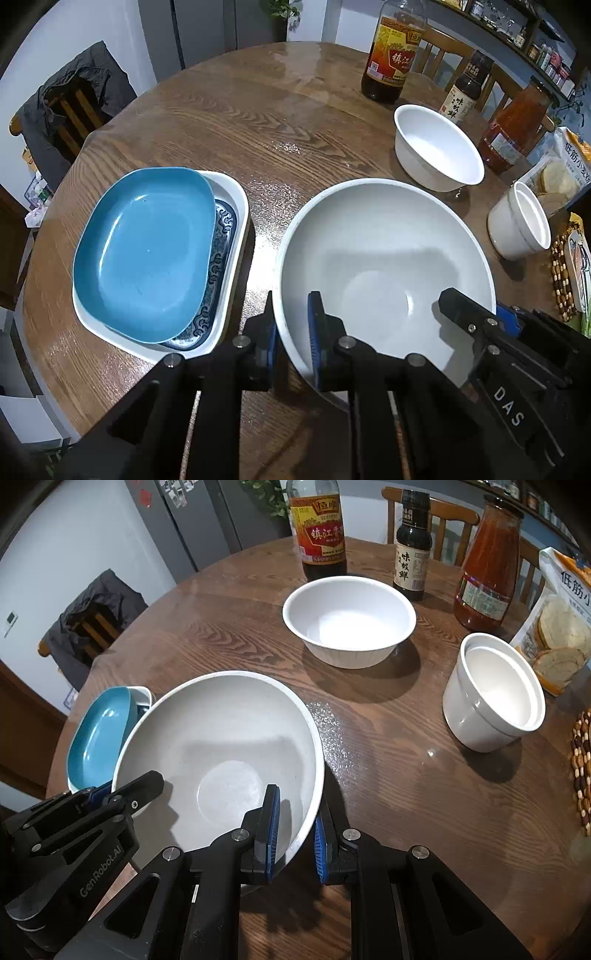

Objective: Organize plates and bowls

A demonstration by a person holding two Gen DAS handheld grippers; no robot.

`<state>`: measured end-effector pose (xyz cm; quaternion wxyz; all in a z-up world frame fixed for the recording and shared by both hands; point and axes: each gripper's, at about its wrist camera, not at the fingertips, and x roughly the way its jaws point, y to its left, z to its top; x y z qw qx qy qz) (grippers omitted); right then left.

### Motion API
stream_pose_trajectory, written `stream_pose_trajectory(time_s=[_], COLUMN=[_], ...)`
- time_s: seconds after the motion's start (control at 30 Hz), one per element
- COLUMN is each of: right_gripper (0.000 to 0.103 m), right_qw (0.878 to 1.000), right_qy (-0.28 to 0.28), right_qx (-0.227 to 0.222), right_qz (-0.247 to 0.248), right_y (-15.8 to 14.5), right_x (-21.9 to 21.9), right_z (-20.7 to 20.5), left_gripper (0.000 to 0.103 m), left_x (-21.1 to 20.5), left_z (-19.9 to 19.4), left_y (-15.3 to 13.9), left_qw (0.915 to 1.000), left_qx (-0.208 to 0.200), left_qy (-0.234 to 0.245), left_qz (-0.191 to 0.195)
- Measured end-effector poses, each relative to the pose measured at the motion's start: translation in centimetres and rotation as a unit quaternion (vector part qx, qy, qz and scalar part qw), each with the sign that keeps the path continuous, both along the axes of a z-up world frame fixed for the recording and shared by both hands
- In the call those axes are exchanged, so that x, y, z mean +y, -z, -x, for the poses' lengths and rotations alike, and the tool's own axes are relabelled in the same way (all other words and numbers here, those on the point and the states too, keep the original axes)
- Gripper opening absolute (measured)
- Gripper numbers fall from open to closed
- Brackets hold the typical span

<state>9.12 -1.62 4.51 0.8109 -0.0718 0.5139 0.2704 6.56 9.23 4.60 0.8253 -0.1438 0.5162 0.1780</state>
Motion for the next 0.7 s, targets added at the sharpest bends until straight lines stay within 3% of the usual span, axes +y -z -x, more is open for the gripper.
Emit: stream_pose_trajectory(time_s=[0.2, 0.27, 0.33, 0.4, 0.6, 0.7], right_gripper=[0.019, 0.022, 0.029, 0.042, 0.043, 0.043], right_qw=[1.000, 1.000, 0.999, 0.999, 0.999, 0.999], right_qy=[-0.004, -0.002, 0.001, 0.006, 0.010, 0.006], right_qx=[-0.008, -0.018, -0.029, -0.035, -0.039, -0.047], right_qz=[0.006, 0.013, 0.016, 0.011, -0.008, -0.015], right_y=[-0.3, -0.6, -1.0, -1.4, -2.6, -3.4], right_x=[0.4, 0.2, -0.1, -0.6, -1.8, -2.0], right_z=[0.2, 0.3, 0.4, 0.5, 1.1, 1.8], left_gripper=[0.017, 0.026, 0.052, 0.060, 0.060, 0.069], left_x=[0.0, 0.1, 0.3, 0.6, 1.0, 0.9], left_z=[0.1, 0.2, 0.5, 0.9, 1.7, 2.2], left_y=[0.3, 0.1, -0.3, -0.8, -2.2, -3.1], left_qw=[1.0000, 1.0000, 0.9999, 0.9997, 0.9993, 0.9986], left_qx=[0.007, 0.004, -0.003, -0.012, -0.029, -0.038], left_qy=[-0.005, -0.006, -0.011, -0.018, -0.024, -0.024], left_qz=[-0.004, -0.004, -0.002, -0.005, -0.006, -0.028])
